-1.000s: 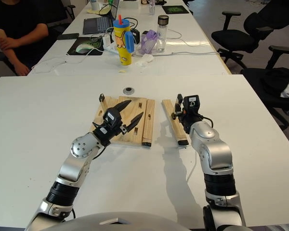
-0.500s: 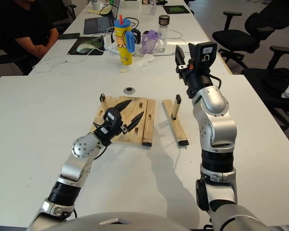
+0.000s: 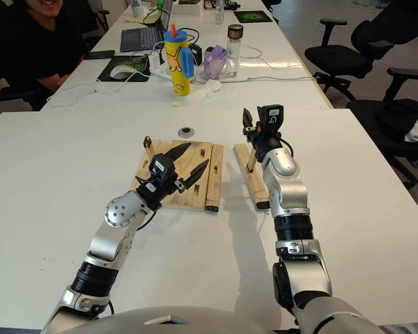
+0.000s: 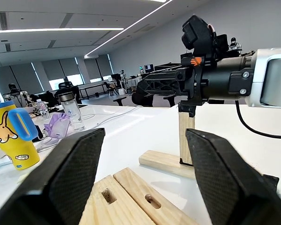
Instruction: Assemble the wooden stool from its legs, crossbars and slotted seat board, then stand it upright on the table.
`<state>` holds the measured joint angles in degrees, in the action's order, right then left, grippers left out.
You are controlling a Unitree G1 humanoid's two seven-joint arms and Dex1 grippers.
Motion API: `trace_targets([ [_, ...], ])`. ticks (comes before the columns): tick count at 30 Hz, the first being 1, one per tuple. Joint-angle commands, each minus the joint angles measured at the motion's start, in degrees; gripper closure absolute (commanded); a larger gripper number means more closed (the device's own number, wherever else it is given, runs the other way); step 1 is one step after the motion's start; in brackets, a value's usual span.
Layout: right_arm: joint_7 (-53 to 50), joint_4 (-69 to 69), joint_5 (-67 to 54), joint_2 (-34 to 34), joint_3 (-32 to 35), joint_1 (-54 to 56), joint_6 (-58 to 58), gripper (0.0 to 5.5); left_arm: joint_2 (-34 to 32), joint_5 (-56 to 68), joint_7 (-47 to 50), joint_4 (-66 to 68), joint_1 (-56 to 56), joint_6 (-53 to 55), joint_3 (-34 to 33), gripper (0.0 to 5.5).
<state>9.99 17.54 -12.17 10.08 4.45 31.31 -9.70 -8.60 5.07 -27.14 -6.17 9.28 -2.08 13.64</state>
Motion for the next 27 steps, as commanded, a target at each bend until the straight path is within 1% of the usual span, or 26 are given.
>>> trace_targets([
  [1, 2.6, 3.7, -1.7, -0.5, 1.5, -2.9, -0.5, 3.61, 0.6, 0.0, -0.1, 1.1, 1.6, 0.0, 0.3, 2.3],
  [3, 4.1, -1.0, -4.6, -1.3, 3.0, -0.8, 0.9, 3.61, 0.6, -0.1, -0.2, 1.3, 1.6, -0.2, 0.2, 2.3],
  [7, 4.9, -12.1, -7.8, -1.4, 3.9, 4.3, 2.8, 3.61, 0.7, 0.0, 0.0, 1.2, 1.7, -0.1, 0.1, 2.3],
  [11, 4.3, -15.8, -6.0, -1.0, 3.2, 5.2, 4.1, 3.61, 0.7, 0.1, -0.2, 1.3, 2.0, 0.0, 0.1, 2.3],
  [14, 5.0, -11.7, -4.9, -1.9, 2.3, 3.3, 4.8, 3.61, 0.8, 0.3, -0.2, 1.2, 1.9, 0.2, 0.1, 2.3],
  [15, 3.2, -5.8, -4.0, -2.5, 2.2, 2.3, 2.2, 3.61, 0.8, 0.3, -0.1, 1.2, 1.8, 0.1, 0.0, 2.3],
  [16, 0.3, 2.1, -3.9, -3.3, 3.7, -0.4, -0.7, 3.61, 1.0, 0.2, -0.1, 1.2, 1.7, 0.2, 0.3, 2.3],
  [17, -1.9, 10.6, -1.5, -2.9, 2.5, -3.2, -5.3, 3.61, 1.3, 0.2, -0.4, 1.4, 2.1, 0.2, 0.8, 2.3],
  [18, -3.4, 16.2, -1.2, -2.9, 3.0, -5.8, -9.2, 3.61, 1.5, 0.3, -0.7, 1.8, 2.6, 0.1, 1.1, 2.3],
  [19, -4.0, 18.4, -0.8, -2.9, 3.1, -7.5, -10.4, 3.61, 1.6, 0.5, -0.9, 2.0, 3.0, 0.1, 1.1, 2.3],
  [20, -2.6, 19.0, -1.6, -3.2, 2.7, -7.6, -12.1, 3.61, 1.6, 0.6, -0.8, 1.9, 3.2, 0.1, 0.9, 2.3],
  [23, -1.4, 15.7, -3.1, -3.9, 2.6, -4.3, -10.2, 3.61, 1.6, 0.5, -0.3, 1.4, 3.0, 0.1, 0.4, 2.3],
  [27, 0.1, 8.6, -1.9, -2.7, 1.9, -1.0, -1.7, 3.61, 1.8, -0.2, 0.2, 2.4, 3.3, -0.6, 0.4, 2.3],
])
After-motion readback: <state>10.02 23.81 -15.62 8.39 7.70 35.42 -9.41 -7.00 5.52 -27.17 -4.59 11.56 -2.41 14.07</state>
